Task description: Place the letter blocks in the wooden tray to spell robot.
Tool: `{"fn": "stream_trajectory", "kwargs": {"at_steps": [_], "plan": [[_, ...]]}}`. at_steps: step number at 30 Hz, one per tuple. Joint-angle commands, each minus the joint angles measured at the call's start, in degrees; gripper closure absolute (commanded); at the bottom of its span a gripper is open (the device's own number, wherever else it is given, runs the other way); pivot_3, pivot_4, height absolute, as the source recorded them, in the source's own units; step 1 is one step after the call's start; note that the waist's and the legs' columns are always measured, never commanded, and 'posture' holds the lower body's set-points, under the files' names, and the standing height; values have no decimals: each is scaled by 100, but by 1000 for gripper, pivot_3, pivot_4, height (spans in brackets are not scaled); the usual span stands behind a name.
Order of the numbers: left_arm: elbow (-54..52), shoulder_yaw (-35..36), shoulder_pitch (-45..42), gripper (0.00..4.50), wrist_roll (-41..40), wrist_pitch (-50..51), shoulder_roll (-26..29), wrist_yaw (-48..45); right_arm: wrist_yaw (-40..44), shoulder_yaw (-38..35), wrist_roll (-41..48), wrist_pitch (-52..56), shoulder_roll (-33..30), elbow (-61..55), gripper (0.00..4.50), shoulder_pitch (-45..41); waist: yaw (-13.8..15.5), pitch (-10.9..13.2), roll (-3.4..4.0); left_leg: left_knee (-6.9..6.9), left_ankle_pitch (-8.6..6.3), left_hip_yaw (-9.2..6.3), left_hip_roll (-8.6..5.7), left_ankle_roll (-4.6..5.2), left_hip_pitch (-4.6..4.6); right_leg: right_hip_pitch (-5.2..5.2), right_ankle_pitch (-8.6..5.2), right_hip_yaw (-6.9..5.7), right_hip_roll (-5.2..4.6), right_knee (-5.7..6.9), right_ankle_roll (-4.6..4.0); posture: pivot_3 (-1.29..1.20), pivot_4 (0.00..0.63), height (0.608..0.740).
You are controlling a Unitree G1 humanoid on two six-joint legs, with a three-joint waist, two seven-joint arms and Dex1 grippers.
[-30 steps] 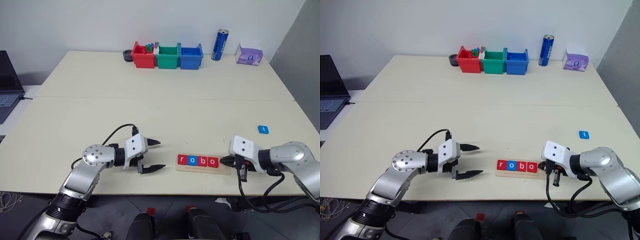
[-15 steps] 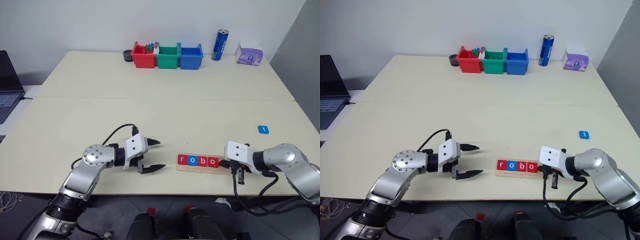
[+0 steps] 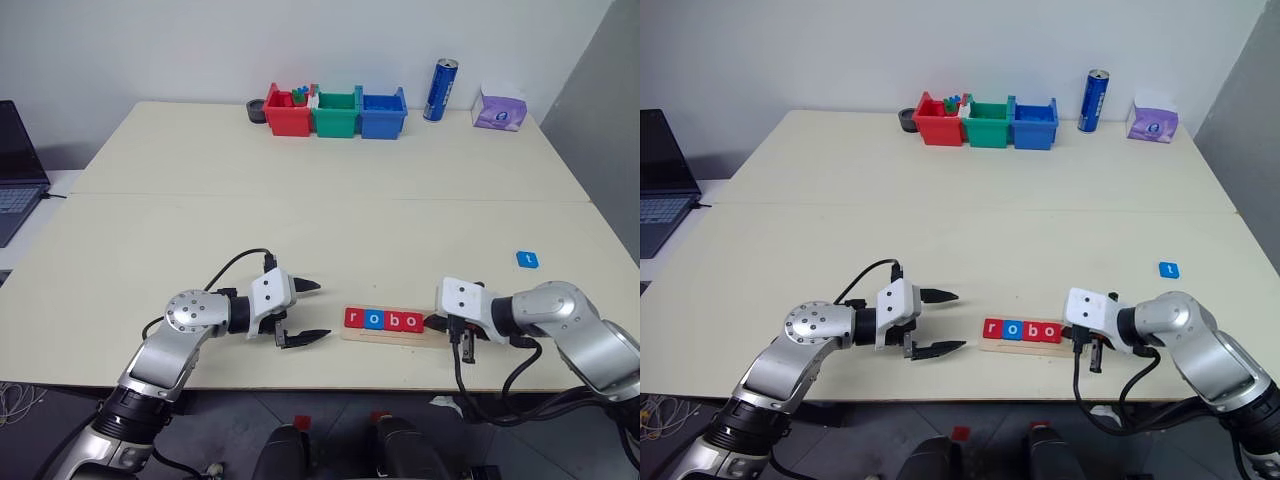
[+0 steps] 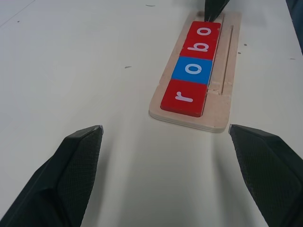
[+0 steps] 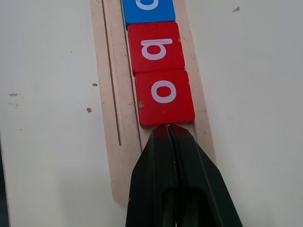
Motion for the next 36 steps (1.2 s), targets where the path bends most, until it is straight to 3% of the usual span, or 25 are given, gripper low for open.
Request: {"fn": "stream_trajectory", "kwargs": {"at_steps": [1, 5, 7, 9, 15, 18, 21, 28, 36], "plan": [[-148, 23, 21, 0, 15, -65, -8, 26, 19, -219, -34, -172, -60, 25, 4459, -203, -1, 0, 0, 0, 0, 0, 0, 0, 0, 0, 0, 0, 0, 0, 0, 0, 150, 740], [-156, 14, 20, 0, 17, -57, -11, 24, 94, -505, 92, -188, -180, 75, 4459, -235, 2, 0, 0, 0, 0, 0, 0, 0, -1, 0, 0, -1, 0, 0, 0, 0, 150, 740], [-170, 22, 10, 0, 15, -39, -20, 44, 12, -1128, 390, 97, -225, 42, 4459, -119, 4, 0, 0, 0, 0, 0, 0, 0, -1, 0, 1, -1, -1, 0, -1, 0, 150, 740], [-184, 43, 9, 0, -7, -9, -31, 69, -302, -1694, 541, 312, -108, 131, 4090, -38, 6, 0, 0, 1, 0, 0, -2, 0, -2, 0, 11, 0, -2, 0, -19, 0, 150, 740], [-261, 3, -22, 0, -21, 107, -104, 139, -2064, -3311, 766, 992, 1299, 629, 2156, 207, 5, -7, -9, 1, 0, 0, 0, 0, -3, 5, 14, 5, -1, 1, -24, 0, 150, 740], [-242, -21, -100, 0, -24, 136, -150, 137, -3060, -3687, 519, 919, 1920, 899, 1095, 215, 2, -7, -7, -2, 0, 3, -1, -1, -3, 2, 15, 14, -1, 3, -26, 0, 150, 740], [-204, -38, -156, 0, 4, 115, -174, 97, -3535, -3705, 340, 693, 2125, 1181, 83, 189, -4, -8, -5, -2, 0, 8, -3, -1, -2, 1, 15, 15, -1, 5, -26, 0, 150, 740], [-104, -72, -244, 0, 61, 62, -209, 63, -4398, -3863, 343, 247, 2461, 2598, 34, -433, -22, -9, -2, -3, 0, 19, -7, 0, 4, 1, 17, 17, 2, 5, -27, 0, 150, 740], [28, -70, -202, 0, 119, -106, -190, 41, -4853, -3733, 185, -209, 2313, 4413, 34, -1171, -21, -9, 2, -5, 0, 23, -6, 0, 1, -1, 18, 23, 1, 2, -29, 0, 150, 740]]}}
